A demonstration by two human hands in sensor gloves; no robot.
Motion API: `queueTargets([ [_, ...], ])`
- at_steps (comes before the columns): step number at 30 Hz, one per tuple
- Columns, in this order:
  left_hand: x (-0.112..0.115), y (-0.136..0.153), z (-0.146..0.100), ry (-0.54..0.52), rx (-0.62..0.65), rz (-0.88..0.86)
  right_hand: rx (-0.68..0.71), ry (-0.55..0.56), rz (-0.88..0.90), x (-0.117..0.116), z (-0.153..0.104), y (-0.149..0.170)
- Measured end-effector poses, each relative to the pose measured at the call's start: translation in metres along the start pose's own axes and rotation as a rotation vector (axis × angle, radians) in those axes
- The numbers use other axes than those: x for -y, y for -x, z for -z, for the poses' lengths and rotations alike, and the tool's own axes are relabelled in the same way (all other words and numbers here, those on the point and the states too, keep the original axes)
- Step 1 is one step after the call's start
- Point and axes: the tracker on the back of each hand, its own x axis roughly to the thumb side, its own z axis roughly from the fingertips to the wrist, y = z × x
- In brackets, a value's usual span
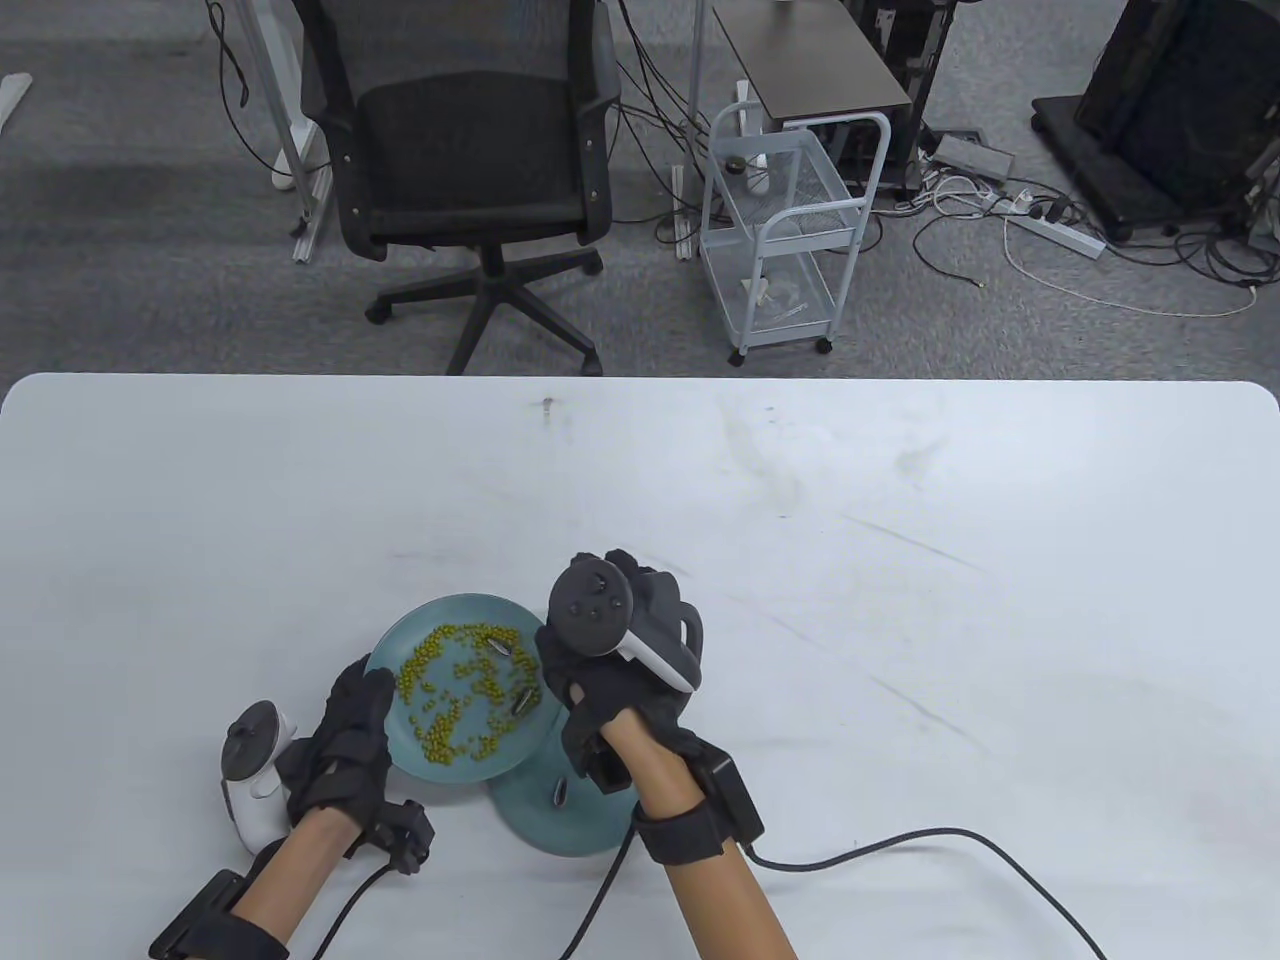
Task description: Pick sunflower seeds with hand pinch into plate
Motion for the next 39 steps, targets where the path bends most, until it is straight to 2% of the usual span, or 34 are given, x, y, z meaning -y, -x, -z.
queueTargets([
  [6,-0.008,-0.002,0.001,-0.03,0.021,-0.029,-0.063,-0.096,-0.011,-0.028,0.006,0.02],
  [14,-0.008,-0.003,0.0,-0.042,0.017,-0.036,-0.072,-0.212,-0.052,-0.066,0.014,0.02],
  [39,-0.007,-0.002,0.001,-0.032,0.02,-0.041,-0.088,-0.191,0.002,-0.061,0.014,0.024],
])
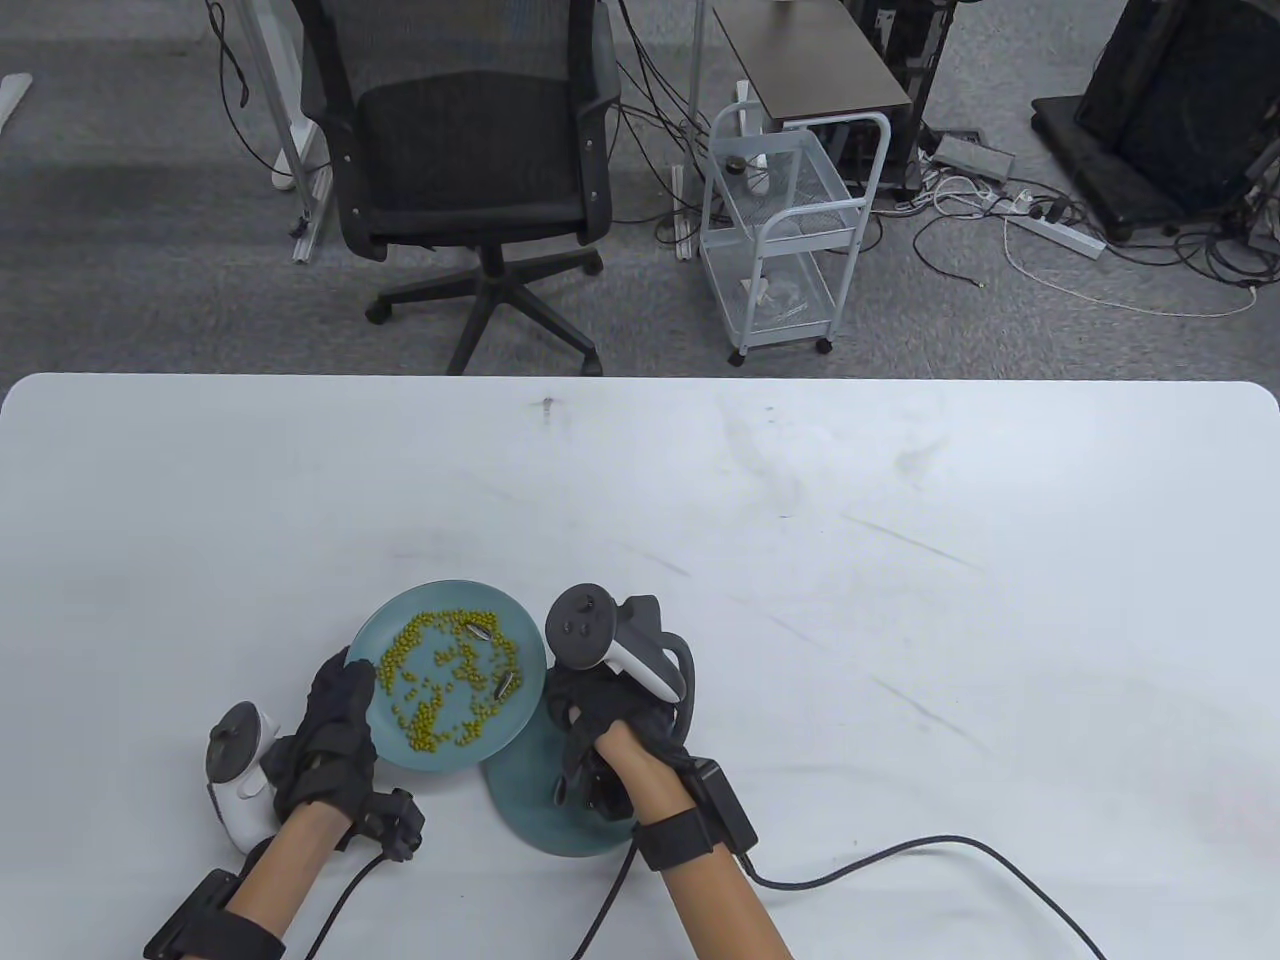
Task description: Pick sunflower seeds with hand pinch into plate
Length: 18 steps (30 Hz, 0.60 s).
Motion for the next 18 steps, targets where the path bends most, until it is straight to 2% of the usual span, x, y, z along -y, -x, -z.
queueTargets([
  [18,0.001,0.0,0.0,0.013,-0.01,-0.007,-0.017,0.027,0.035,0.016,-0.003,0.005],
])
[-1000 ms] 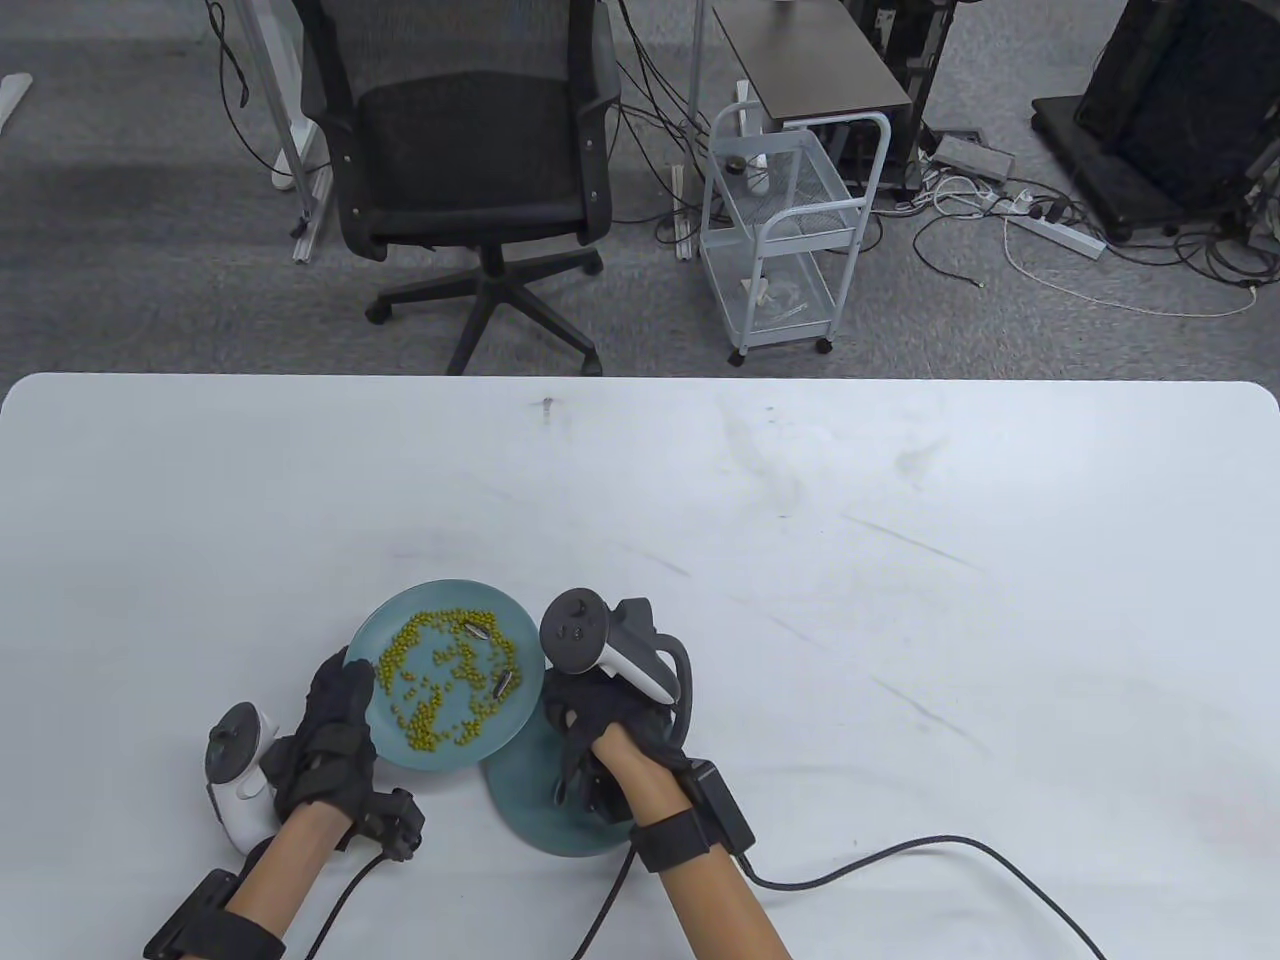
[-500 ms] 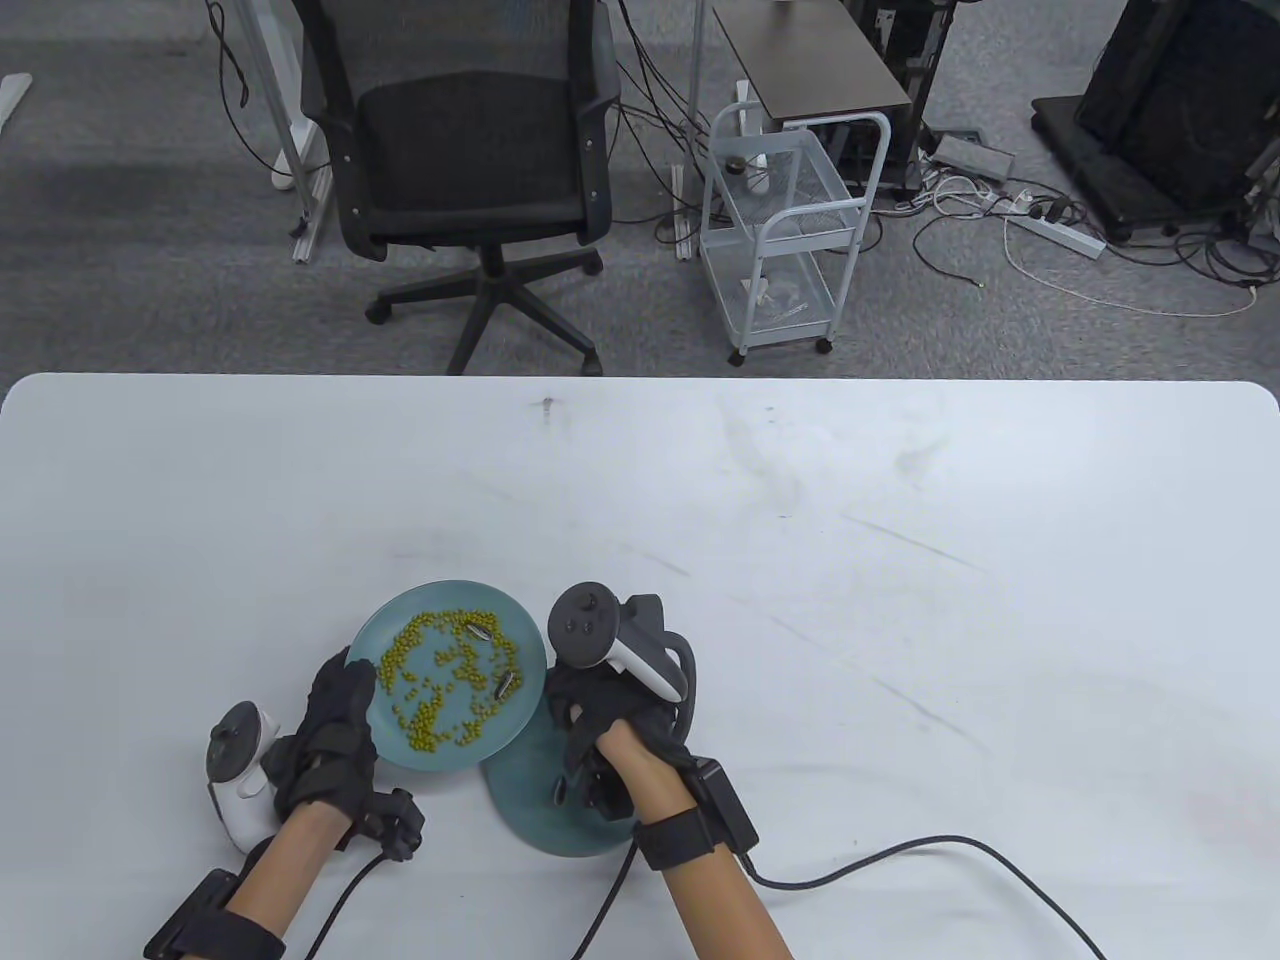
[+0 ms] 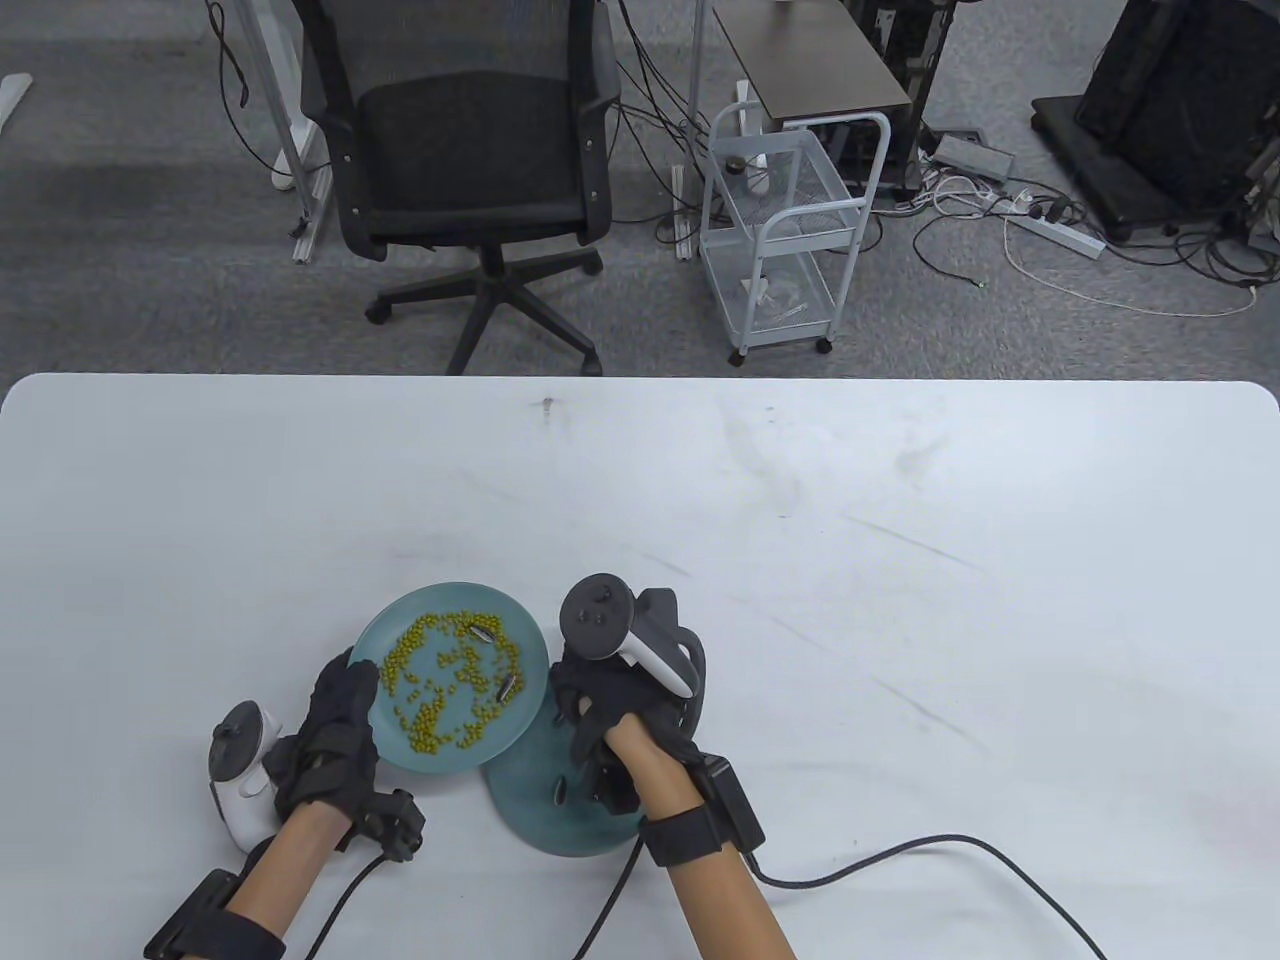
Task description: Pick sunflower seeds with hand pinch into plate
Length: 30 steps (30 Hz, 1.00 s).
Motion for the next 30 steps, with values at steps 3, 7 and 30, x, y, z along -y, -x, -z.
queueTargets([
  [3,0.001,0.0,0.0,0.005,-0.001,0.001,-0.003,0.004,0.019,0.004,-0.001,0.002],
  [7,0.002,0.001,0.0,0.02,-0.001,-0.002,-0.017,0.019,0.038,0.009,-0.002,0.007],
  [30,0.034,0.005,-0.007,0.169,-0.009,0.077,0.085,0.002,-0.035,0.012,-0.013,-0.026],
])
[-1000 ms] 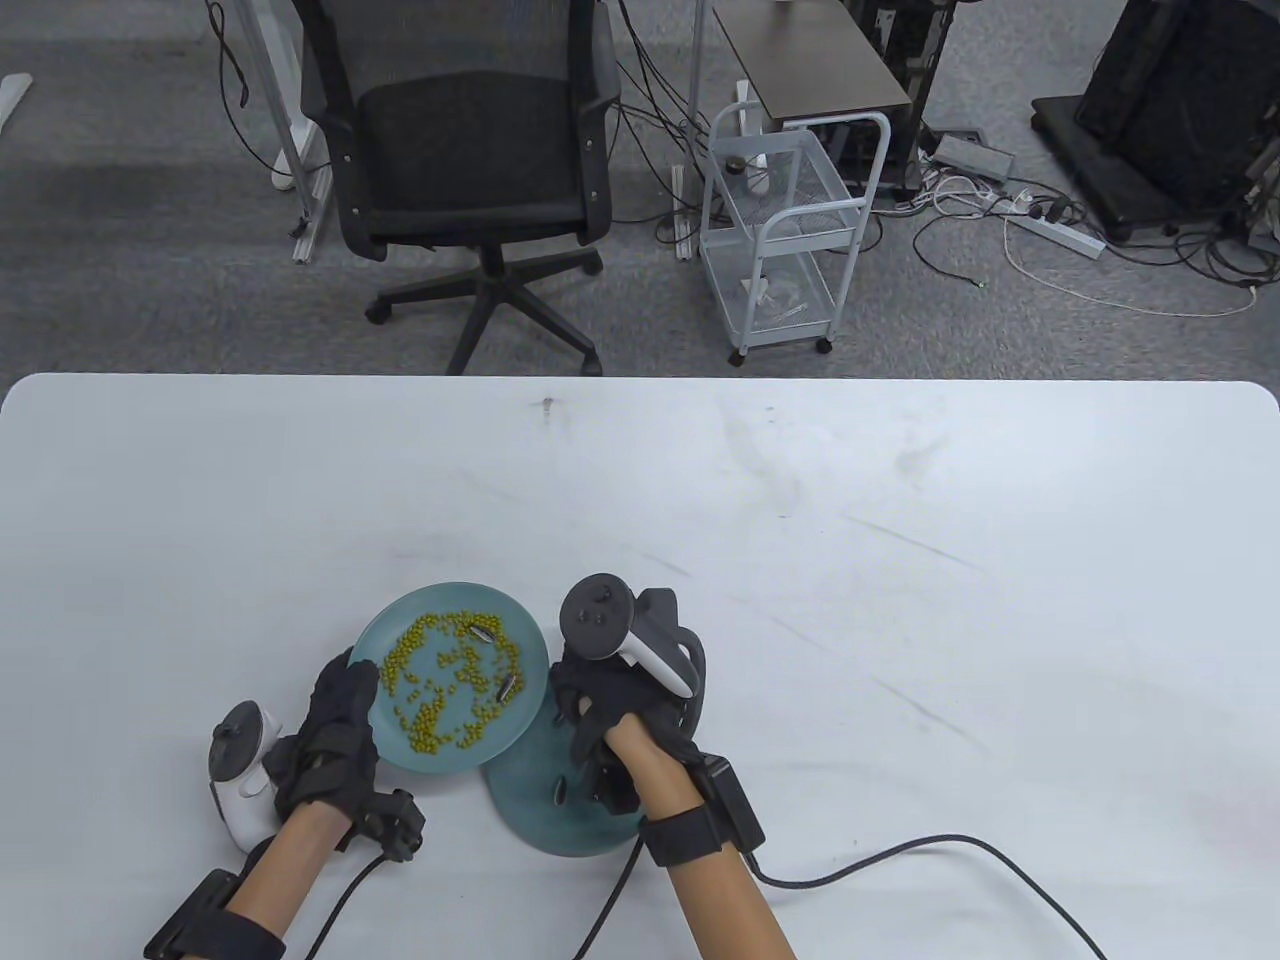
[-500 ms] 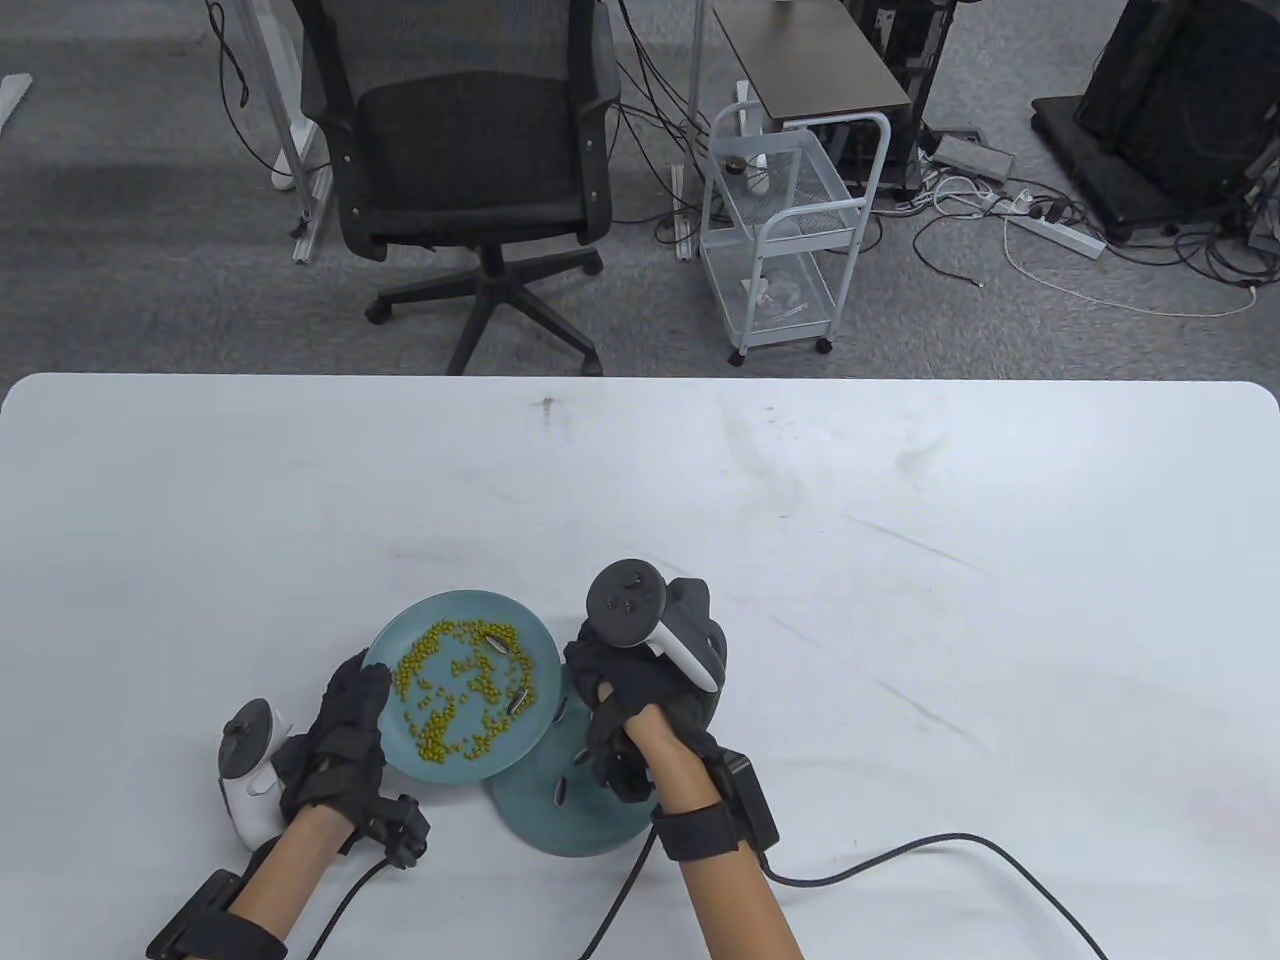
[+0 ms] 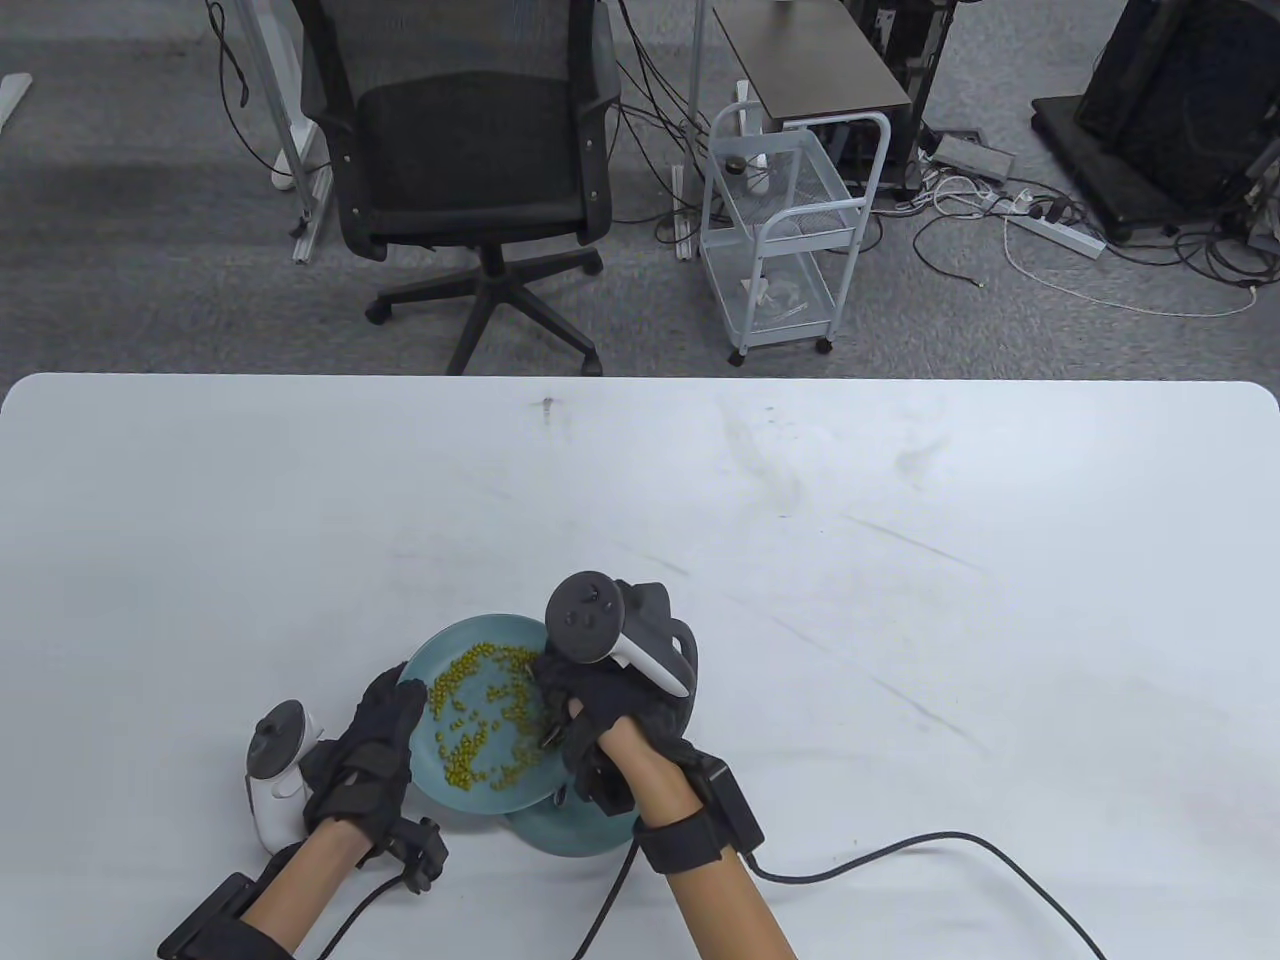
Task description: Pick sunflower seeds with hand pinch into plate
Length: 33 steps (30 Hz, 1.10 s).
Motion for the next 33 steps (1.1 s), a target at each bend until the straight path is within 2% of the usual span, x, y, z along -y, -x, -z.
queueTargets([
  [17,0.003,0.0,-0.004,-0.031,0.016,0.031,0.016,-0.016,-0.097,-0.018,0.006,-0.011],
  [26,0.004,0.0,-0.005,-0.027,0.005,0.019,0.047,0.045,-0.264,-0.025,0.004,-0.023],
  [33,0.004,-0.001,-0.005,-0.026,0.006,0.028,0.046,0.031,-0.231,-0.025,0.005,-0.021],
])
